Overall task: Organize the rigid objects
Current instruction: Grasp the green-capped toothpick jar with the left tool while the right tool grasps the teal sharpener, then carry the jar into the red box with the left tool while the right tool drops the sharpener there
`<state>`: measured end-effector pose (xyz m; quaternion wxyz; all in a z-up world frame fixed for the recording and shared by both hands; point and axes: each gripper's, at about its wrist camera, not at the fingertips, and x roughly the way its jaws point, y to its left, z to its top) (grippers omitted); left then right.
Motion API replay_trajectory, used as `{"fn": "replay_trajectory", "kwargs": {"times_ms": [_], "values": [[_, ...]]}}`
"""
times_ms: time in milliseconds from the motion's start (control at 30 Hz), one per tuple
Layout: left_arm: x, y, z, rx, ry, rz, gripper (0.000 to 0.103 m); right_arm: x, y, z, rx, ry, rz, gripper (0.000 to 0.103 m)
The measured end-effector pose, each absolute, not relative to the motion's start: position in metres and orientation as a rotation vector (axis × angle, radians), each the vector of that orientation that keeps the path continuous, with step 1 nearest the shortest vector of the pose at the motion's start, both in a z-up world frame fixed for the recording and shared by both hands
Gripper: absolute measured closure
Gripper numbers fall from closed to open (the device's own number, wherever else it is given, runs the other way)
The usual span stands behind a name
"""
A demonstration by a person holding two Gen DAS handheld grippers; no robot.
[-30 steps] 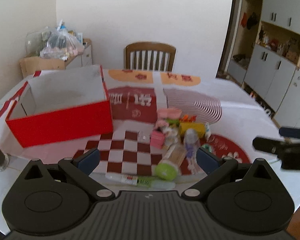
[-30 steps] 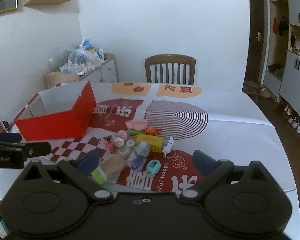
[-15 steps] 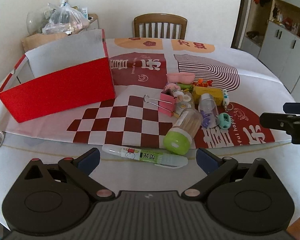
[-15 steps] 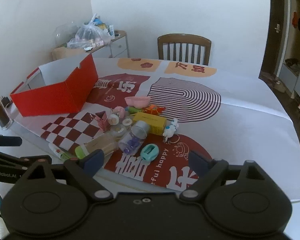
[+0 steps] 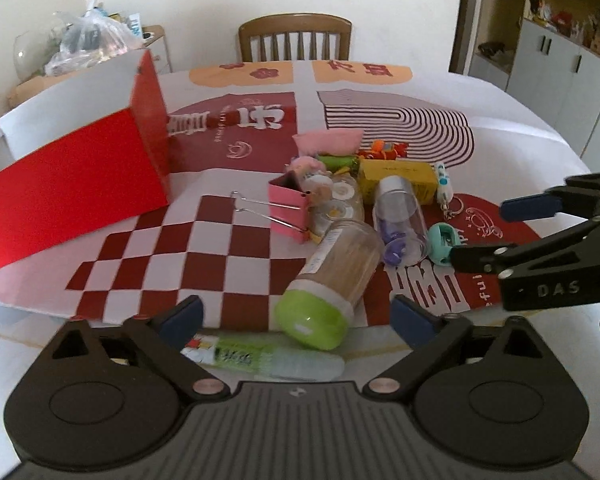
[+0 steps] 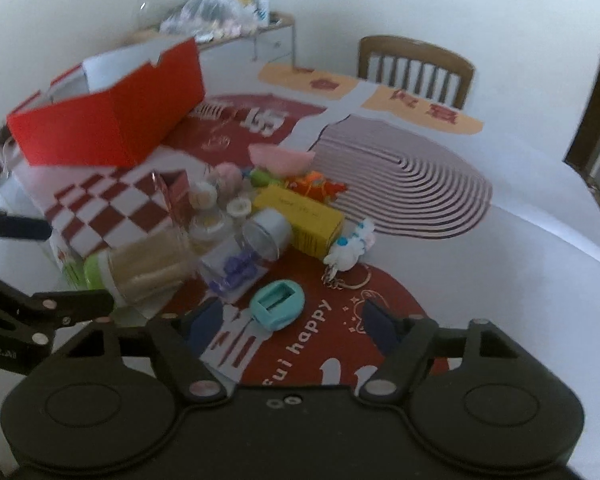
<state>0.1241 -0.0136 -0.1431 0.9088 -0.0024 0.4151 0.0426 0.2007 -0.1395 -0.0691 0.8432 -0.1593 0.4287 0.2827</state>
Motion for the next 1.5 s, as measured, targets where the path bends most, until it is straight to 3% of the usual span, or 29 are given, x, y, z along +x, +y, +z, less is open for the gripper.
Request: {"fn": "replay_trajectory", "kwargs": {"times_ms": [133, 300, 367, 633, 800, 833, 1500], "values": [[0.135, -0.019, -0.151, 0.024, 0.87, 0.067, 0.028, 0.208, -0.134, -0.079, -0.373, 0.92, 0.644, 0.039], [0.146, -0.027, -0.158, 0.068, 0.874, 0.048, 0.033, 0.216, -0.127, -0.089, -0.4, 0.944, 0.674, 0.048], [0.15, -0.029, -0.16, 0.077, 0.88, 0.032, 0.043, 0.219, -0.126, -0.091, -0.398, 0.951, 0.677, 0.05], [0.16, -0.033, -0.166, 0.103, 0.893, 0.014, 0.047, 0.226, -0.128, -0.092, -0.378, 0.96, 0.693, 0.066], [0.163, -0.034, -0.165, 0.112, 0.898, 0.021, 0.053, 0.226, -0.131, -0.091, -0.363, 0.962, 0.695, 0.066], [0.163, -0.034, -0.165, 0.11, 0.897, 0.023, 0.059, 0.225, -0.132, -0.09, -0.357, 0.962, 0.695, 0.066], [0.143, -0.013, -0.121, -0.053, 0.881, 0.078, 0.061, 0.208, -0.125, -0.026, -0.38, 0.887, 0.778, 0.066]]}}
